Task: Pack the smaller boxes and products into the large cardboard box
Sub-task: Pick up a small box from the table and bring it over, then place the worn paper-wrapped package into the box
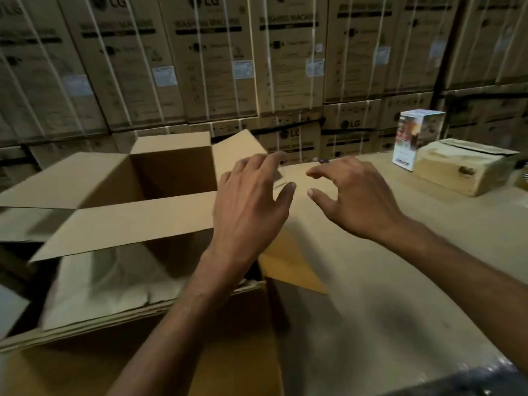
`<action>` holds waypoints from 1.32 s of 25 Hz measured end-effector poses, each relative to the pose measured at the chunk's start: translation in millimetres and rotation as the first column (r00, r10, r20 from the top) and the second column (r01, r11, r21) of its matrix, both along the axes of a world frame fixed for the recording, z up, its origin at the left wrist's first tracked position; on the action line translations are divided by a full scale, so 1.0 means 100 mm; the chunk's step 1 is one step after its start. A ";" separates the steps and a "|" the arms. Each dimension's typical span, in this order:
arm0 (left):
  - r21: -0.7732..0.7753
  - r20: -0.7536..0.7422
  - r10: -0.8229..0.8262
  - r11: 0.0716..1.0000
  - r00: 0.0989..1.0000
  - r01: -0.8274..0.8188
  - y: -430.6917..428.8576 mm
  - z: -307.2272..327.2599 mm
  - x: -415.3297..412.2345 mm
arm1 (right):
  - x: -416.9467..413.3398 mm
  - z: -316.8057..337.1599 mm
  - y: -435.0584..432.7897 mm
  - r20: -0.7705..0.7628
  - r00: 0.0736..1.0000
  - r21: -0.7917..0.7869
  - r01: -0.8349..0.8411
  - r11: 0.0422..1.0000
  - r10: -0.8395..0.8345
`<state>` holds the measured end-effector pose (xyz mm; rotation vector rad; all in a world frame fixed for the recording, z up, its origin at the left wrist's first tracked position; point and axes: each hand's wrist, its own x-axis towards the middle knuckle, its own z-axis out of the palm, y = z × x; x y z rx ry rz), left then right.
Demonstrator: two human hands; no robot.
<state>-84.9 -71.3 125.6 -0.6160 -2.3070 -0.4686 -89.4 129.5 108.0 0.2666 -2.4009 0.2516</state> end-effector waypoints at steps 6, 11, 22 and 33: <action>0.301 0.254 -0.248 0.939 0.935 0.167 1.79 -0.55 0.32 | 0.48 -0.34 1.76 0.129 0.979 -0.104 0.170 0.980 -0.156; 0.340 0.375 -0.342 0.915 0.862 0.215 2.95 -0.83 0.11 | 0.44 -0.59 2.99 0.220 0.949 -0.186 0.267 0.946 -0.225; 0.608 0.498 -0.581 0.763 0.644 0.219 5.05 -1.11 -1.16 | -0.34 -0.93 5.02 0.304 0.881 -0.235 0.438 0.868 -0.362; 0.658 0.574 -0.551 0.751 0.606 0.060 7.54 -1.52 -2.15 | -1.69 -1.45 7.40 0.295 0.924 -0.370 0.345 0.862 -0.243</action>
